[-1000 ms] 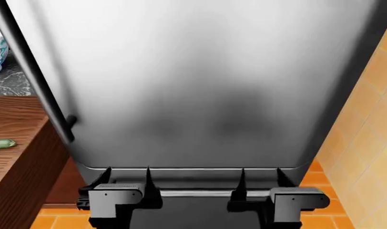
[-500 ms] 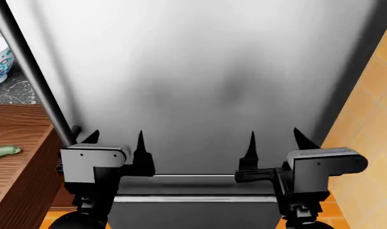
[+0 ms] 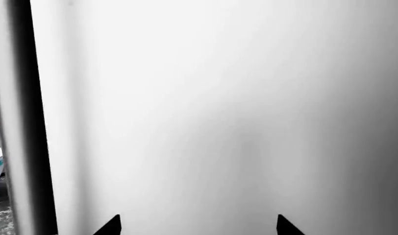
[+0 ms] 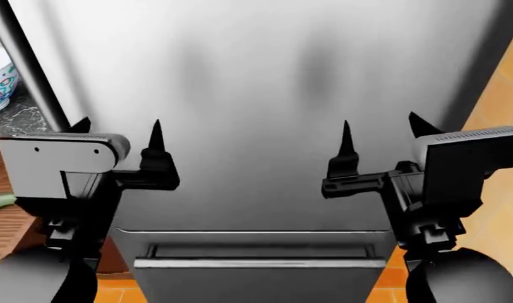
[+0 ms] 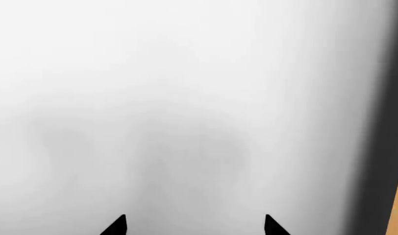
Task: Place the bar in the bowl and close the drawer.
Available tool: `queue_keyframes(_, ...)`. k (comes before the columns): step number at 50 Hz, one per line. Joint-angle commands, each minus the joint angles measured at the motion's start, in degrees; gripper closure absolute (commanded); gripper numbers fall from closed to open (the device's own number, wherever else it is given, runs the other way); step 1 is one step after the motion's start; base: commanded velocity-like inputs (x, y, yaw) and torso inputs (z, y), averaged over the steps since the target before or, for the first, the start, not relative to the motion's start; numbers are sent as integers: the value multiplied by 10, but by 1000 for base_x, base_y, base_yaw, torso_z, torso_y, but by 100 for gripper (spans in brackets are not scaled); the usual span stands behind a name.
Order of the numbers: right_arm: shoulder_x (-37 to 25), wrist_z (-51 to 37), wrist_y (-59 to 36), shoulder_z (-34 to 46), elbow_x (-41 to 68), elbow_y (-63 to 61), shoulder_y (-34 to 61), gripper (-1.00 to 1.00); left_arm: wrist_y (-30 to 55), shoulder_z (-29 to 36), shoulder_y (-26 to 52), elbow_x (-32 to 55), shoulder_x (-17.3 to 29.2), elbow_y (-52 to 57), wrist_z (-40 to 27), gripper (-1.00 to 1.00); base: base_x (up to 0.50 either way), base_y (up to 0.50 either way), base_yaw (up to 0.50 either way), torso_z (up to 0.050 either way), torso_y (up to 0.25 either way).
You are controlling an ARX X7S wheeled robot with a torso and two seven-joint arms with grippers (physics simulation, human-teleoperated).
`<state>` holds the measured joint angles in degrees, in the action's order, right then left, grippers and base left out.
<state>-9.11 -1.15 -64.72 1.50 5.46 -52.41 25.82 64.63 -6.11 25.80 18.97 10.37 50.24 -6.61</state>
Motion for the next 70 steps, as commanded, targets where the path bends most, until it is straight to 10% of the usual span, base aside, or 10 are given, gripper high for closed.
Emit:
queue_keyframes(1, 4, 0, -57, 2, 12, -14, 60, -100, 90, -39, 59, 32, 12, 53, -5, -100, 0, 199, 0, 50, 0)
queue_keyframes(70, -9, -6, -166, 7, 68, -49, 156, -100, 164, -101, 120, 158, 71, 86, -80, -100, 0, 395, 0, 50, 0)
